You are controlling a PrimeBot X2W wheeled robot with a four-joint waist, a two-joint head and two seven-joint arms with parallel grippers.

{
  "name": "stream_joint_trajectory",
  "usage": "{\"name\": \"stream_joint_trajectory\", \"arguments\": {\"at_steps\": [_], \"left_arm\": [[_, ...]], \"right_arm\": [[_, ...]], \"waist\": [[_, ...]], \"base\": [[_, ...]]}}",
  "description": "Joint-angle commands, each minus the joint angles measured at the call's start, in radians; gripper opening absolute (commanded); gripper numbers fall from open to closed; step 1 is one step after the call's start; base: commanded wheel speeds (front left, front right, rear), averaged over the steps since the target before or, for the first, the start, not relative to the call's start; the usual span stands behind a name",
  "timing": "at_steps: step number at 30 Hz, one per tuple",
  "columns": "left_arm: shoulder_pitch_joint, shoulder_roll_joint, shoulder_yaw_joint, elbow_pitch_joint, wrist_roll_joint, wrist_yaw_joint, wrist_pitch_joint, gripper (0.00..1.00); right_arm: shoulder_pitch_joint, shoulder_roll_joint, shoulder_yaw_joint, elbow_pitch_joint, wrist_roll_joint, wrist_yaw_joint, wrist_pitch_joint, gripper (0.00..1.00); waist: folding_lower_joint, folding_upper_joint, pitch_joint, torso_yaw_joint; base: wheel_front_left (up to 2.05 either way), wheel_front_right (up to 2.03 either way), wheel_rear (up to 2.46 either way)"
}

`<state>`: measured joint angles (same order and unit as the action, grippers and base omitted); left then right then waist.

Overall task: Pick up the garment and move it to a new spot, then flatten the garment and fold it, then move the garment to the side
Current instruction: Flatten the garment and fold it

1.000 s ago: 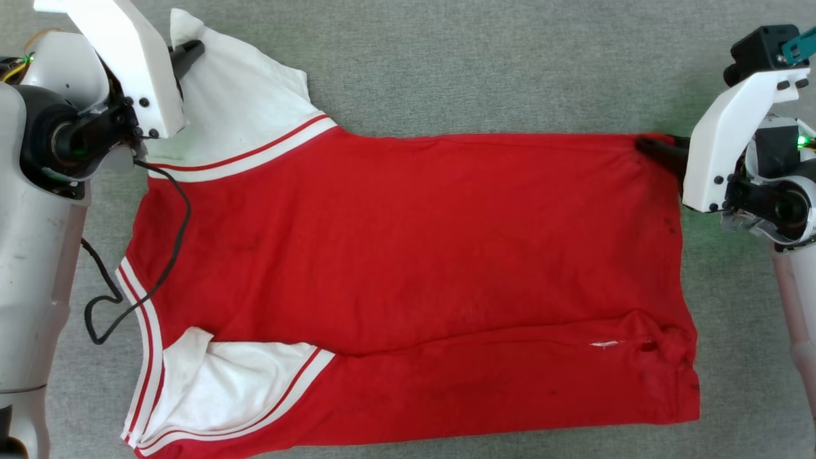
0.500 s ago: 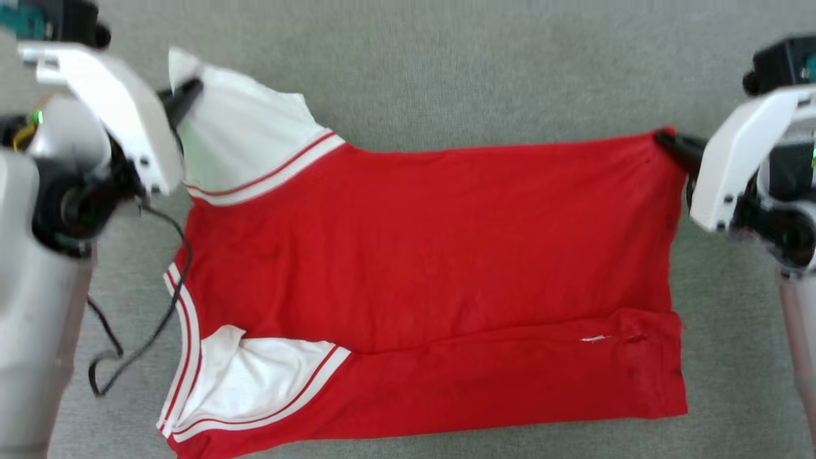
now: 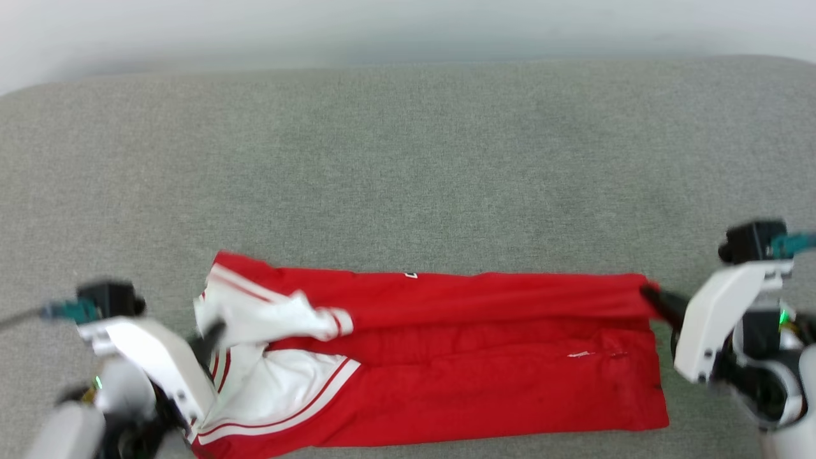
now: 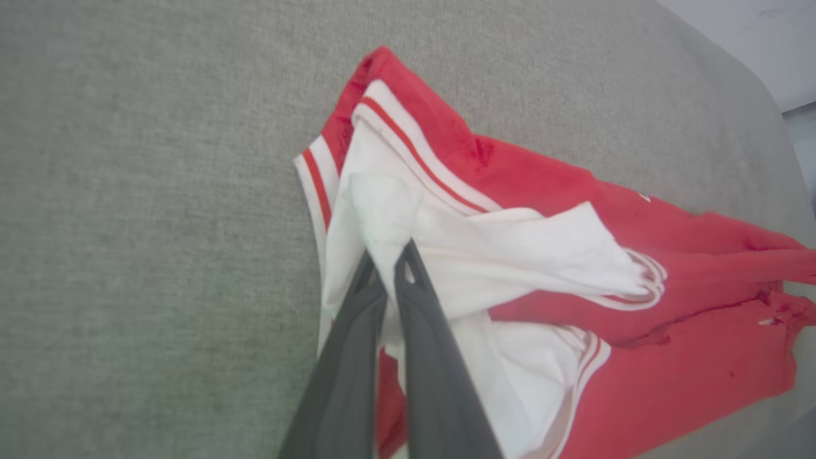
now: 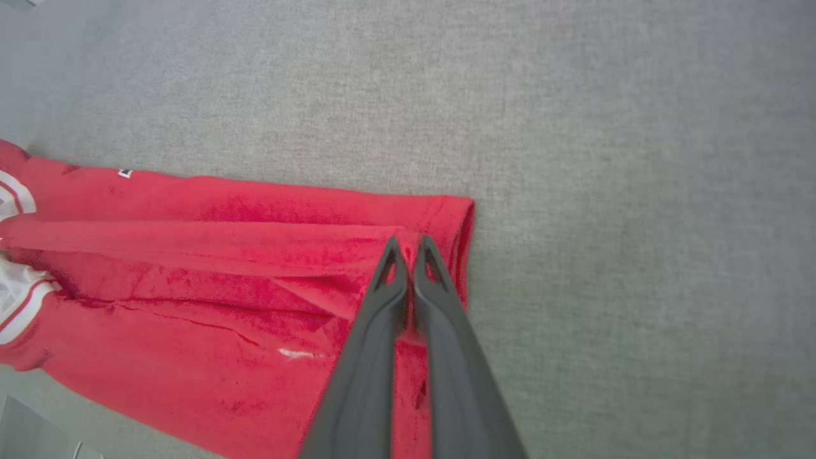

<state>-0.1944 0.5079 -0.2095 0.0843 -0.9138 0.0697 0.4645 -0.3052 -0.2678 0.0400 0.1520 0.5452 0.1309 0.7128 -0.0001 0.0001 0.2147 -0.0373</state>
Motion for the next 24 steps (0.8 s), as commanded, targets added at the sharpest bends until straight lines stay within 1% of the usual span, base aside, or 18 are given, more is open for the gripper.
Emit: {"name": "stream_joint_trajectory", "arguments": {"at_steps": [1, 2, 3, 4, 5, 6, 9, 11, 13, 15, 18, 20, 24], "left_arm": [[0.066, -0.023, 0.004, 0.001, -0.023, 0.010, -0.013, 0.00], [0.093, -0.031, 0.002, 0.007, -0.028, 0.010, -0.018, 0.00], [0.114, -0.041, -0.001, 0.014, -0.032, 0.013, -0.026, 0.24], [0.128, -0.052, -0.009, 0.023, -0.037, 0.010, -0.028, 0.70], [0.142, -0.059, -0.020, 0.034, -0.032, 0.005, -0.032, 1.00], [0.142, -0.059, -0.020, 0.034, -0.032, 0.005, -0.032, 1.00], [0.150, -0.081, -0.031, 0.078, -0.003, 0.005, -0.086, 1.00], [0.144, -0.091, -0.028, 0.093, 0.031, 0.013, -0.150, 1.00], [0.137, -0.103, -0.039, 0.087, 0.068, -0.002, -0.215, 1.00], [0.129, -0.117, -0.041, 0.077, 0.103, -0.007, -0.288, 1.00], [0.121, -0.130, -0.045, 0.054, 0.154, -0.002, -0.380, 1.00], [0.117, -0.140, -0.040, 0.031, 0.186, 0.009, -0.442, 1.00], [0.111, -0.158, -0.039, -0.013, 0.244, 0.032, -0.543, 1.00]], "right_arm": [[0.062, 0.008, -0.007, 0.010, 0.000, 0.000, -0.016, 0.00], [0.083, 0.014, -0.008, 0.015, 0.003, 0.000, -0.026, 0.00], [0.106, 0.017, -0.008, 0.019, -0.002, 0.000, -0.037, 0.19], [0.130, 0.023, -0.011, 0.029, 0.000, 0.000, -0.043, 0.65], [0.154, 0.031, -0.013, 0.038, 0.004, 0.000, -0.052, 1.00], [0.154, 0.031, -0.013, 0.038, 0.004, 0.000, -0.052, 1.00], [0.203, 0.044, -0.001, 0.059, 0.003, -0.001, -0.090, 1.00], [0.224, 0.048, 0.002, 0.059, -0.001, -0.001, -0.143, 1.00], [0.229, 0.048, 0.002, 0.040, -0.006, -0.001, -0.218, 1.00], [0.227, 0.042, 0.002, 0.012, -0.014, 0.000, -0.288, 1.00], [0.230, 0.033, -0.011, -0.038, -0.019, 0.000, -0.365, 1.00], [0.238, 0.028, -0.026, -0.069, -0.021, 0.000, -0.378, 1.00], [0.237, 0.007, -0.080, -0.102, -0.034, 0.000, -0.340, 1.00]], "waist": [[0.0001, -0.0001, -0.011, -0.002], [0.0001, -0.0001, -0.015, -0.002], [0.0001, -0.0001, -0.018, 0.000], [0.0001, -0.0001, -0.020, 0.003], [0.0001, -0.0001, -0.021, 0.006], [0.0001, -0.0001, -0.021, 0.006], [0.0001, -0.0001, -0.025, 0.008], [0.0001, -0.0001, -0.033, 0.008], [0.0001, -0.0001, -0.042, 0.008], [0.0001, -0.0001, -0.055, 0.008], [0.0001, -0.0001, -0.079, 0.008], [0.0001, -0.0001, -0.096, 0.012], [0.0001, -0.0001, -0.126, 0.020]], "base": [[0.00, 0.00, 0.00], [0.00, 0.00, 0.00], [0.00, 0.00, 0.00], [0.00, 0.00, 0.00], [0.00, 0.00, 0.00], [0.00, 0.00, 0.00], [0.00, 0.00, 0.00], [0.00, 0.00, 0.00], [0.00, 0.00, 0.00], [0.00, 0.00, 0.00], [0.00, 0.00, 0.00], [0.00, 0.00, 0.00], [0.00, 0.00, 0.00]]}}
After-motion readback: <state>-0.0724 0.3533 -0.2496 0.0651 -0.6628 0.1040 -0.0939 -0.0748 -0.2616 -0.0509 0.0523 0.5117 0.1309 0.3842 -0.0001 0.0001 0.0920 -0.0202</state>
